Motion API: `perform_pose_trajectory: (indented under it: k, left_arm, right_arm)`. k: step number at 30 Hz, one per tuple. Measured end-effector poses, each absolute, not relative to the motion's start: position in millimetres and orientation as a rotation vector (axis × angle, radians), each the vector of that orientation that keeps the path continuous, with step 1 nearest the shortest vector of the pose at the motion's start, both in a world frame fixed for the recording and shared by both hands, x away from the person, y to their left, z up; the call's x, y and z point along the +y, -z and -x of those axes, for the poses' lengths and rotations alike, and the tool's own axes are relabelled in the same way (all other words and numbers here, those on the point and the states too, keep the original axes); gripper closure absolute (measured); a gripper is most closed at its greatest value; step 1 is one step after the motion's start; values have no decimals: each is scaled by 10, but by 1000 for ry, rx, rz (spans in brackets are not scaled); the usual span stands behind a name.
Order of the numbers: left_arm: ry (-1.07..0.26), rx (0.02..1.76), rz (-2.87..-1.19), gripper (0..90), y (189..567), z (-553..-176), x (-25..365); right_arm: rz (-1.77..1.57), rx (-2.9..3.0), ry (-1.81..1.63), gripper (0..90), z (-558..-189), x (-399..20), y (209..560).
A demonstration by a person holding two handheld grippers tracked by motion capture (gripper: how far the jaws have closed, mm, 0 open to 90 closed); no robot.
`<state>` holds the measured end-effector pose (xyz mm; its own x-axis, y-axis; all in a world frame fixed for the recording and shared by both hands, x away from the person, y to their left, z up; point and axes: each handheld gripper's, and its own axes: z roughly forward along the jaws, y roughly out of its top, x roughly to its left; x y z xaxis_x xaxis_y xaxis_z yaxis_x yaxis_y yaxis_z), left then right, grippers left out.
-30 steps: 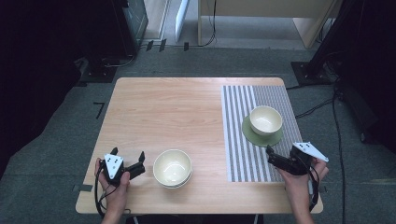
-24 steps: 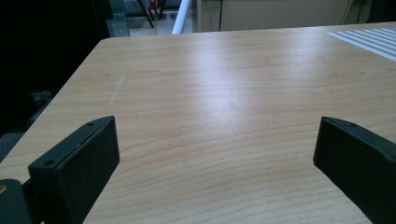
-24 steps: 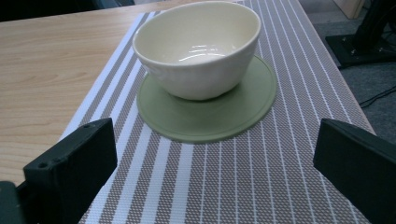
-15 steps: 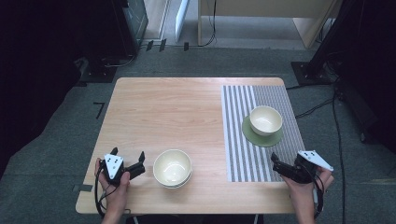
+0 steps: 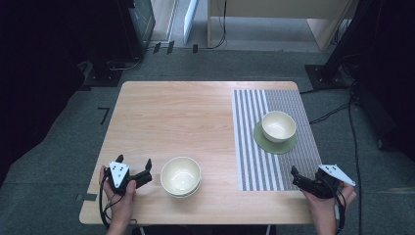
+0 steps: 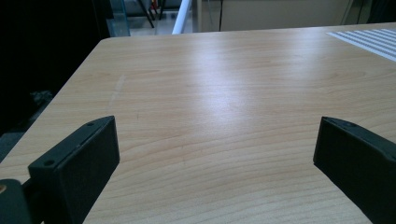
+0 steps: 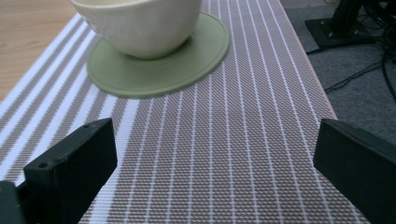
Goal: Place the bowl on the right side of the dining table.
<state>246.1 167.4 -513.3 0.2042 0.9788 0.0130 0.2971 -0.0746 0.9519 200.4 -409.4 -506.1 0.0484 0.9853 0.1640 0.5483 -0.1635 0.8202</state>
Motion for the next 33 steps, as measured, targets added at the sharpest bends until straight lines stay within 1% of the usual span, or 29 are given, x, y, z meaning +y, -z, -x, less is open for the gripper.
perform_pose_trajectory:
  k: [12,23,28,33]
  left_arm:
    - [-925,1253,-1551,1,5134,-2463,1676]
    - [-926,1253,-1549,1,5134,-2461,1676]
    - [-926,1252,-1549,1,5134,-2461,1676]
    - [-924,1254,-1551,1,5134,-2463,1678]
  right_arm:
    - [-1828,1615,-935,0,-2040,-4174,5231]
    - [-1849,1666,-851,0,-2088,-4131,5249]
    - [-1800,1716,-744,0,-2113,-4062,5260]
    - [-1801,1717,-747,0,-2113,-4066,5261]
